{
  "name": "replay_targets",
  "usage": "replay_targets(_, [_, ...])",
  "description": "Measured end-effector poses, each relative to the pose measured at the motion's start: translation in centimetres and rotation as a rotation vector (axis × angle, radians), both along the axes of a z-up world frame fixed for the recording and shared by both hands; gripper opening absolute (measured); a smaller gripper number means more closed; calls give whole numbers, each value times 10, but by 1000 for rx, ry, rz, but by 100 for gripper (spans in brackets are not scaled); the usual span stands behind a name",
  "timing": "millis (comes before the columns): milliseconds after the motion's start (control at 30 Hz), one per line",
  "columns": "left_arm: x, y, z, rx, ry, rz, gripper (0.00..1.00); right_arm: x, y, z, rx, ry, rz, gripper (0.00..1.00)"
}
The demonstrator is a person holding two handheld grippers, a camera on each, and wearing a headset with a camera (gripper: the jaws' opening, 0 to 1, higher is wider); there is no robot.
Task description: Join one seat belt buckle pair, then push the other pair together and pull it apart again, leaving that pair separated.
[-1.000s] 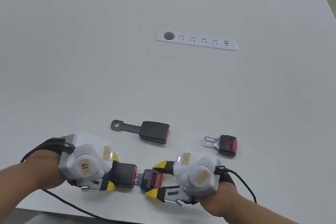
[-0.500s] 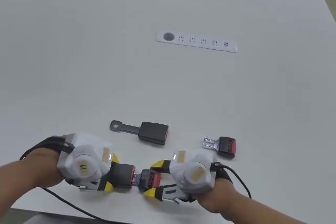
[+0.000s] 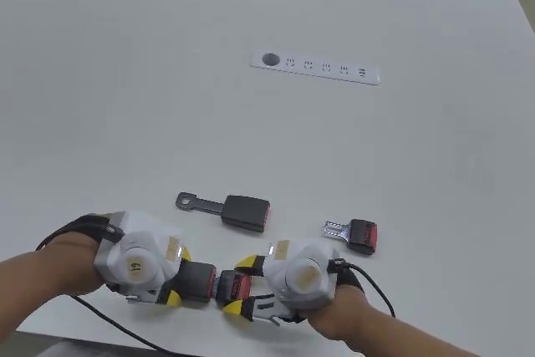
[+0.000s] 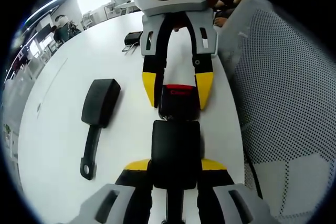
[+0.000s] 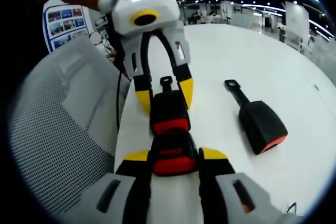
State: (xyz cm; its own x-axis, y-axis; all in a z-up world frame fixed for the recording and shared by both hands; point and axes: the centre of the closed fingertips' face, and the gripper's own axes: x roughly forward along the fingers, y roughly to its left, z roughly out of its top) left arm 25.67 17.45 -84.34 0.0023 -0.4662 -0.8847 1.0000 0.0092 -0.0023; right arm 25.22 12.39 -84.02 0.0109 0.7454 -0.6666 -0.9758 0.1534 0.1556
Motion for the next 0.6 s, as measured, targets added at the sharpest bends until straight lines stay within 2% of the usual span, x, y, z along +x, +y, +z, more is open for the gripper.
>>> replay_targets(400, [0, 1, 0, -12, 2, 3, 34, 0, -3, 1, -4, -9, 9, 34])
replay_targets(600, [0, 2, 0, -48, 5, 8, 34, -1, -6, 1, 6, -24, 0, 34])
